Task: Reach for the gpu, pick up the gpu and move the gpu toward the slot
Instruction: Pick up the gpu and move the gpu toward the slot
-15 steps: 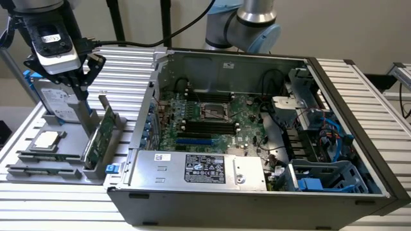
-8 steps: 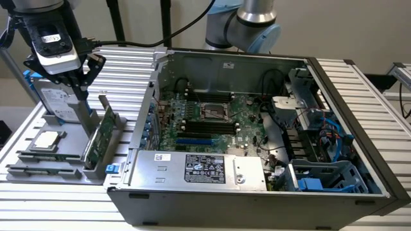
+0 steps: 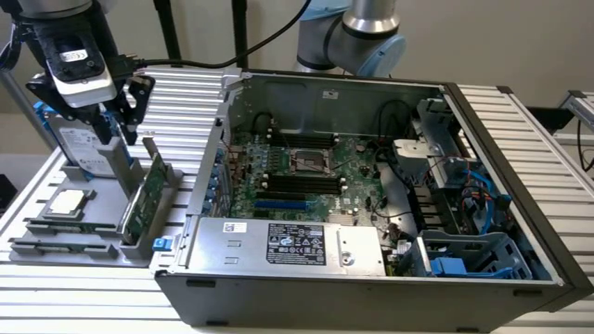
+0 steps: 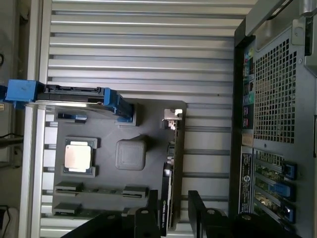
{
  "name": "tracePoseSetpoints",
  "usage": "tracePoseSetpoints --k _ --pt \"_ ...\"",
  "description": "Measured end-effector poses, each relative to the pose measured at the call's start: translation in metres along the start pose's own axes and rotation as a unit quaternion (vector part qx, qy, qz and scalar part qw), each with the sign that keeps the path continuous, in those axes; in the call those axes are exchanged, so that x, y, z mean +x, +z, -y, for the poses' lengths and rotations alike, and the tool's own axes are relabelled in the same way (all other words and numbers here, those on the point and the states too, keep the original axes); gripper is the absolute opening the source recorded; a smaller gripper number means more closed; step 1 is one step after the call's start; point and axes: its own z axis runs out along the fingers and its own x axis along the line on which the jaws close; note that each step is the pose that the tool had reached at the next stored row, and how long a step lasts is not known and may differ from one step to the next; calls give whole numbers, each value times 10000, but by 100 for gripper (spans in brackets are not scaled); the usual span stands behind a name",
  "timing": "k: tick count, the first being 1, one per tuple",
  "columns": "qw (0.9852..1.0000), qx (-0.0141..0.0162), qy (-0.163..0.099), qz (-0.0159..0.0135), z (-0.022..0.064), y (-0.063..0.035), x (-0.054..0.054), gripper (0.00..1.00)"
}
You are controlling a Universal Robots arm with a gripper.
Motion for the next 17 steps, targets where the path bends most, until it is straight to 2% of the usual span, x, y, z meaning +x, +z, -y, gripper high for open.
tracePoseSetpoints --k 1,2,3,7,17 --pt "10000 0 0 5 0 3 3 42" --pt "10000 0 -1 18 0 15 9 42" --pt "10000 1 -2 37 1 32 22 48" --pt "10000 14 -3 88 2 93 58 48" --pt "9999 17 68 118 21 273 72 48"
